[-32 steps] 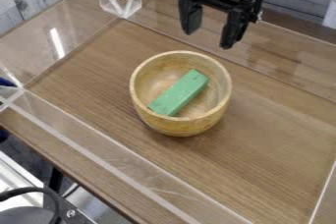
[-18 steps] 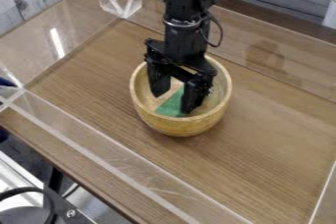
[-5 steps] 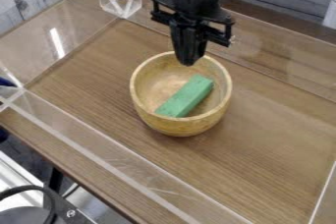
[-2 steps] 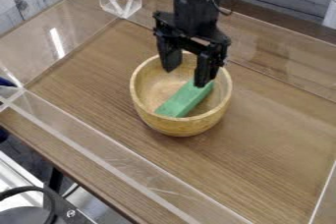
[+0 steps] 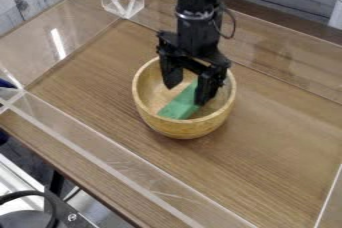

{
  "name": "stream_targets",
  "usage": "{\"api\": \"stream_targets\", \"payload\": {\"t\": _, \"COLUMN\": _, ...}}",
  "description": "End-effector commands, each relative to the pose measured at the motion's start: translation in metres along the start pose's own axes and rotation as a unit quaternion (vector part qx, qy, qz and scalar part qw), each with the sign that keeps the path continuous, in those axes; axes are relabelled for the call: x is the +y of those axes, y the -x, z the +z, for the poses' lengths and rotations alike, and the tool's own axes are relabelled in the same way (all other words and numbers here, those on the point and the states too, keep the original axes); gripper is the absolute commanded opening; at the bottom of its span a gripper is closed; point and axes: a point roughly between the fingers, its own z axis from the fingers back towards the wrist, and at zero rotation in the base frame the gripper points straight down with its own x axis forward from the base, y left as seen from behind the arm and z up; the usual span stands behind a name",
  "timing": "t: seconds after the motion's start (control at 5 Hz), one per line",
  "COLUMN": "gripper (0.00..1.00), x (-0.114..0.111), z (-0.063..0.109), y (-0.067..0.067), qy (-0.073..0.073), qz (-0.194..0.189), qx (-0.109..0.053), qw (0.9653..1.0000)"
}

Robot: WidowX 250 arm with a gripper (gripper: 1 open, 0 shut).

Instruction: Remove the green block from inside the brown bowl and put it on the table

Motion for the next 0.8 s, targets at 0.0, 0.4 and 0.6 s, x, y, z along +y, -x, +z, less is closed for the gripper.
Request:
{"api": "stream_targets", "payload": {"t": 0.0, "gripper": 1.00, "x": 0.001, "z": 0.000, "y": -0.008, "qy": -0.008, "qz": -0.004, "qx": -0.015, "qw": 0.9998}}
{"api": "stream_targets", "payload": {"t": 0.4, "gripper": 0.00, "x": 0.002, "z": -0.011, "y": -0.010, "qy": -0.007, "qz": -0.003, "qx": -0.005, "qw": 1.0000}}
{"api": "stream_targets", "payload": {"t": 0.6, "gripper": 0.00, "x": 0.002, "z": -0.008, "y": -0.010, "qy": -0.008, "qz": -0.002, "qx": -0.008, "qw": 0.9999}}
